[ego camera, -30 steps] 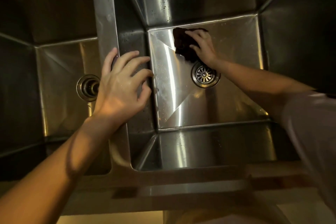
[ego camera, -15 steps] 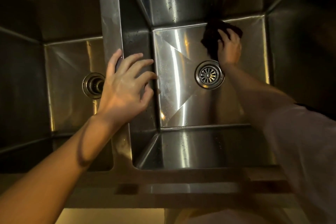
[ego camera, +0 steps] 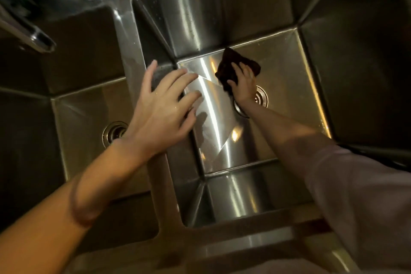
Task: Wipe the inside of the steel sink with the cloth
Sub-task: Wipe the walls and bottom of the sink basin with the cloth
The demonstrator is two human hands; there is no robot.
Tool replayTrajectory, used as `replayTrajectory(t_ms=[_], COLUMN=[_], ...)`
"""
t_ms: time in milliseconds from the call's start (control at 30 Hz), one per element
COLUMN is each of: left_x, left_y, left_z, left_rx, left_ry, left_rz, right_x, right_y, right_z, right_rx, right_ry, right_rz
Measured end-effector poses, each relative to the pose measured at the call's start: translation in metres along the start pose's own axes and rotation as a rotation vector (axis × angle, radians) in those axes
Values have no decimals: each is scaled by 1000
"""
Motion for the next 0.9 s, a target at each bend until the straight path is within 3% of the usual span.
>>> replayTrajectory(t_ms=[400, 733, 900], left_x=[-6, 9, 8], left_y=[79, 82, 83], left_z=[-54, -67, -69], left_rx=[435, 457, 435], left_ry=[9, -152, -144], left_rz=[-115, -117, -78], right_x=[11, -11, -46], right_y=[-7, 32, 43], right_z=[-1, 22, 80], right_rx=[-3, 73, 316], right_ry=[96, 24, 73], right_rz=[225, 288, 411])
Point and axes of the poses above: each hand's wrist, its own y-axis towards the middle knuckle, its own x-axis out of the palm, z = x × y, the point moved 5 cm from there along y, towards the middle knuckle, and after that the axes turned 5 degrees about -z, right-handed, at the moved point
